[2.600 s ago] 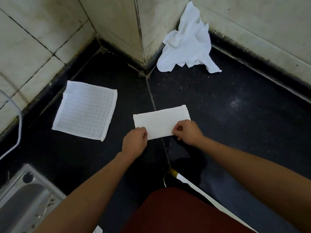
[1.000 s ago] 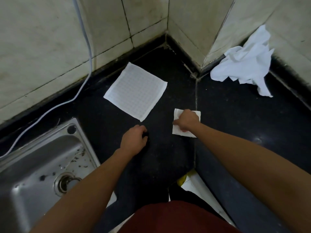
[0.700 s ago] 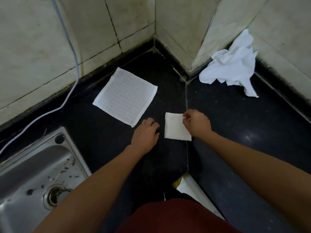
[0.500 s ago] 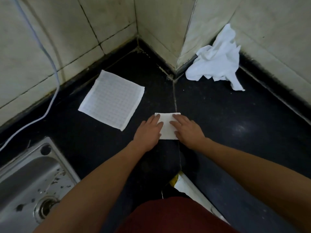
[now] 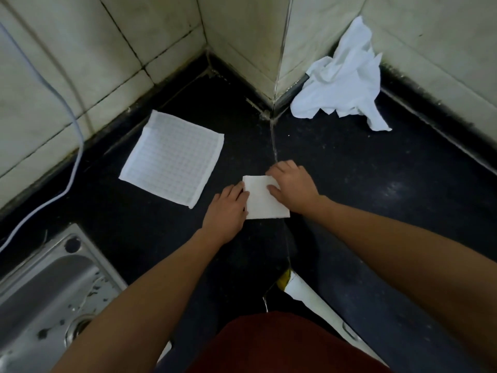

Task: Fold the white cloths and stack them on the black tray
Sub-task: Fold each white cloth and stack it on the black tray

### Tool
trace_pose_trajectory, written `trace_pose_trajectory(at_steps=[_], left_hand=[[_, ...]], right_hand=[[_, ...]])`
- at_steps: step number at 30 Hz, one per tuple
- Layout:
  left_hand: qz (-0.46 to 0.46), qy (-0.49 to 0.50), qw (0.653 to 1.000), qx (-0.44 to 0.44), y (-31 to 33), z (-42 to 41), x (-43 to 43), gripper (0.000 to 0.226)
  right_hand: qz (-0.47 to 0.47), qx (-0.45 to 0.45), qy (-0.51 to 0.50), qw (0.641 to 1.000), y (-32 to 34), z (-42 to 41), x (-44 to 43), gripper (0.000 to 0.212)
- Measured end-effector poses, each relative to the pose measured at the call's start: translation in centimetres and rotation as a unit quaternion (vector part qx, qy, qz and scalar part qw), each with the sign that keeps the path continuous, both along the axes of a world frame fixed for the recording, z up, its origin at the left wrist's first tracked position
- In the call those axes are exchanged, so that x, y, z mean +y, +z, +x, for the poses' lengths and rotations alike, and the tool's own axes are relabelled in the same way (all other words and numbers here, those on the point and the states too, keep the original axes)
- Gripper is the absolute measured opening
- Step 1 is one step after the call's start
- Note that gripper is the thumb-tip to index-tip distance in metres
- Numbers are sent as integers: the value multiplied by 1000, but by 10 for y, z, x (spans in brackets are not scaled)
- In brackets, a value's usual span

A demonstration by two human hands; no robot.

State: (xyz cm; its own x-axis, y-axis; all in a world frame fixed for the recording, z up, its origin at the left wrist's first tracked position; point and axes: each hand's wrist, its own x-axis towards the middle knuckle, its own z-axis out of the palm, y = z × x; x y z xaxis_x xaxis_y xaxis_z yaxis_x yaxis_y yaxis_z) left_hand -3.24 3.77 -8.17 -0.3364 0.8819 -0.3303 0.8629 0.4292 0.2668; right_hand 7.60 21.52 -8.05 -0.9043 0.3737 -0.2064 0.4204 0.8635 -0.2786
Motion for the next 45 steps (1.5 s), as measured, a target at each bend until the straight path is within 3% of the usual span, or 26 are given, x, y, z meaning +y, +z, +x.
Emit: trace_pose_trajectory(at_steps=[4,9,12,17,19,21,23,24,28,30,37,45], left_hand=[[26,56,998,-4,5,0,-26,43],[31,104,994,-7,5,-2,-68,37],[33,112,993,1,5,-5,-82,33],[58,105,993,-6,11,-14,-76,28],[73,86,994,-10,16,-17,-63,28],[73,61,995,-10,22,-17,-47,31],[76,31,997,-12,28,-8,-29,32],[75,20,997,-15,31,-3,-22,32],[66,-57,996,-23,46,29,5,30],[69,-98,993,-20,59,47,22,28],[98,-216,971,20,100,145,71,22],[144,-358,922,30,127,361,79,23]], right_hand=[[-17,-130,9,991,3,-38,3,54],[-104,-201,-36,973,0,-54,2,36],[-164,-193,-81,964,3,-48,-2,36],[-244,-113,-153,951,28,-19,-11,14],[-262,-50,-194,944,40,-3,-14,18],[-270,2,-231,935,53,15,-17,36],[-246,23,-259,934,64,39,-18,59],[-232,23,-274,933,69,52,-17,60],[-188,13,-333,924,85,112,-14,18],[-170,21,-357,918,95,145,-12,12],[-17,-16,-372,928,129,283,-29,17],[87,-31,-457,885,149,511,-103,25]])
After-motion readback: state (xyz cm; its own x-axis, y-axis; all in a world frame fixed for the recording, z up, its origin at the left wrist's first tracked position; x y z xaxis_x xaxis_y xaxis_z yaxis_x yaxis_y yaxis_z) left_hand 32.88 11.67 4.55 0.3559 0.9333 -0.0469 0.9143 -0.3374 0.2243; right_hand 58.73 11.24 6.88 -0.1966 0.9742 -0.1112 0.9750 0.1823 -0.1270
